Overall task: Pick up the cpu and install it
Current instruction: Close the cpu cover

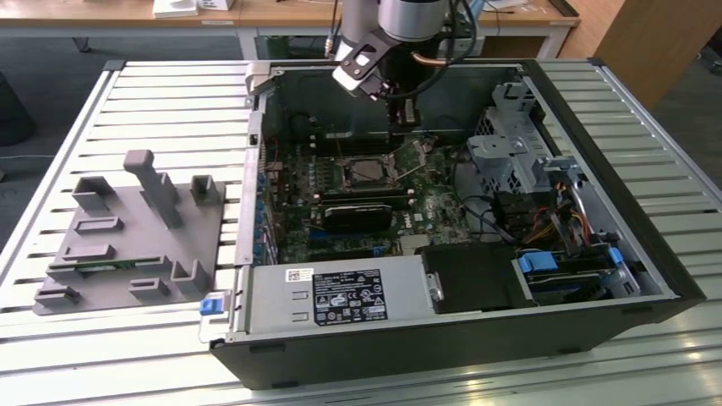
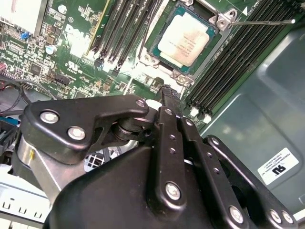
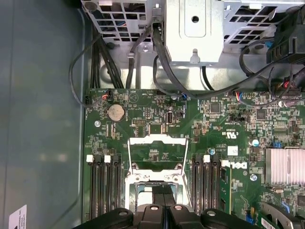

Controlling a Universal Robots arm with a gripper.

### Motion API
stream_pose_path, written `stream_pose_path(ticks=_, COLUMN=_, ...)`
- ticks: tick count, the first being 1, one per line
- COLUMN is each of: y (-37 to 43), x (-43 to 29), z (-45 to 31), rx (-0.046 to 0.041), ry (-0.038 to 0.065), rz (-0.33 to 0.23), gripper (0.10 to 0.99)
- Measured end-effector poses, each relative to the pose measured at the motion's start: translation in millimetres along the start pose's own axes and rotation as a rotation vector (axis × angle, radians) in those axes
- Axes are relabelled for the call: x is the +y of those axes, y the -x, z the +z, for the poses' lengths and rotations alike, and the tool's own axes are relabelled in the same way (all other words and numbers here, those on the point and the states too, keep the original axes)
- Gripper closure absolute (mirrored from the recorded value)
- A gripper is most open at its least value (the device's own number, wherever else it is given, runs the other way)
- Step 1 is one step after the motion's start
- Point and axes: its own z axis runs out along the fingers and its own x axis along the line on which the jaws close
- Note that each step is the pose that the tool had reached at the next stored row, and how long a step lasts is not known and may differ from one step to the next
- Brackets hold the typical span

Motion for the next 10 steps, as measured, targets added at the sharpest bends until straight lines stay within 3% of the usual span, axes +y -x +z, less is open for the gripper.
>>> stream_pose_path(ticks=10, y=0.0, x=3.9, z=0.1, rx=0.0000, ry=0.000, rz=0.000, gripper=0.980)
